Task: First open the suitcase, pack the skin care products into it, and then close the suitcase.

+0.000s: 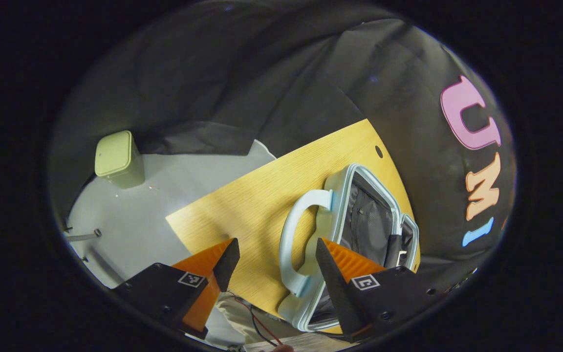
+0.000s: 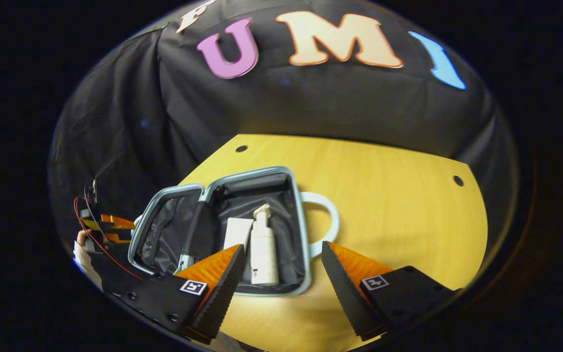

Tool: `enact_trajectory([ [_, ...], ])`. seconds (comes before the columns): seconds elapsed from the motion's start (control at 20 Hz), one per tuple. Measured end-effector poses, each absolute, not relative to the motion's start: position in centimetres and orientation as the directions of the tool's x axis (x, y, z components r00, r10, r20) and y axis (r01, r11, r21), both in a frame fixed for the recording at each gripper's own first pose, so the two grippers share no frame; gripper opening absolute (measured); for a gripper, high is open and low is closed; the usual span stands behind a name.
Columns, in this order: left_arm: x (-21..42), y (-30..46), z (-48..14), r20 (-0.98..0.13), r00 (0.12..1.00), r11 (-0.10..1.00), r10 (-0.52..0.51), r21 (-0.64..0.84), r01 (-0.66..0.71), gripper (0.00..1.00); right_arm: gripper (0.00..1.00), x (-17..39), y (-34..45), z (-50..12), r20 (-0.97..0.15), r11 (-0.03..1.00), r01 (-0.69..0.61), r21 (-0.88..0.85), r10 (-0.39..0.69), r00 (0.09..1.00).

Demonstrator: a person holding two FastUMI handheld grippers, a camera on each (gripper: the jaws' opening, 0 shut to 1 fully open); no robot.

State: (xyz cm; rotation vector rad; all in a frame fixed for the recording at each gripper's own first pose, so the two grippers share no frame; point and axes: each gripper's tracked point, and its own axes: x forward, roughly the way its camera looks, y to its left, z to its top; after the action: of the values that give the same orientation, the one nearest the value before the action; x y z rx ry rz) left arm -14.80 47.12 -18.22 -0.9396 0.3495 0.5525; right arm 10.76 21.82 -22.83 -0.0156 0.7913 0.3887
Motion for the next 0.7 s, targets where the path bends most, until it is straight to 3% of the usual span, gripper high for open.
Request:
enact_trajectory([
  [0.05, -14.3, 47.2, -18.5, -0.503, 0.817, 0.439, 0.282, -0.690, -0.576, 0.96, 0.98, 10.8, 20.2, -21.8, -0.684, 0.938, -0.327, 0.117, 0.315, 0.658],
  [0.15, -13.1, 46.8, -18.4, -0.457, 0.855, 0.382, 0.246, -0.765, -0.519, 0.84, 0.94, 10.9, 16.6, -19.9, -0.664, 0.956, -0.287, 0.060, 0.253, 0.704],
  [0.25, -11.6, 46.5, -17.8, -0.374, 0.899, 0.329, 0.228, -0.840, -0.432, 0.71, 0.98, 10.9, 13.9, -18.5, -0.647, 0.970, -0.244, 0.021, 0.199, 0.736],
  [0.35, -10.8, 46.6, -17.5, -0.321, 0.919, 0.305, 0.227, -0.873, -0.380, 0.42, 0.98, 10.4, 12.2, -17.5, -0.635, 0.979, -0.204, 0.022, 0.171, 0.753],
  [0.4, -11.1, 47.0, -17.8, -0.318, 0.918, 0.309, 0.238, -0.871, -0.381, 0.36, 0.98, 10.1, 11.5, -17.3, -0.631, 0.982, -0.190, 0.022, 0.161, 0.759],
  [0.5, -11.1, 47.2, -18.0, -0.295, 0.923, 0.290, 0.248, -0.886, -0.361, 0.10, 0.94, 9.5, 10.4, -17.3, -0.633, 0.985, -0.172, 0.012, 0.140, 0.762],
  [0.7, -11.7, 46.3, -16.2, -0.196, 0.946, 0.292, 0.257, -0.918, -0.269, 0.01, 0.98, 8.7, 10.5, -17.9, -0.639, 0.984, -0.176, 0.001, 0.136, 0.757],
])
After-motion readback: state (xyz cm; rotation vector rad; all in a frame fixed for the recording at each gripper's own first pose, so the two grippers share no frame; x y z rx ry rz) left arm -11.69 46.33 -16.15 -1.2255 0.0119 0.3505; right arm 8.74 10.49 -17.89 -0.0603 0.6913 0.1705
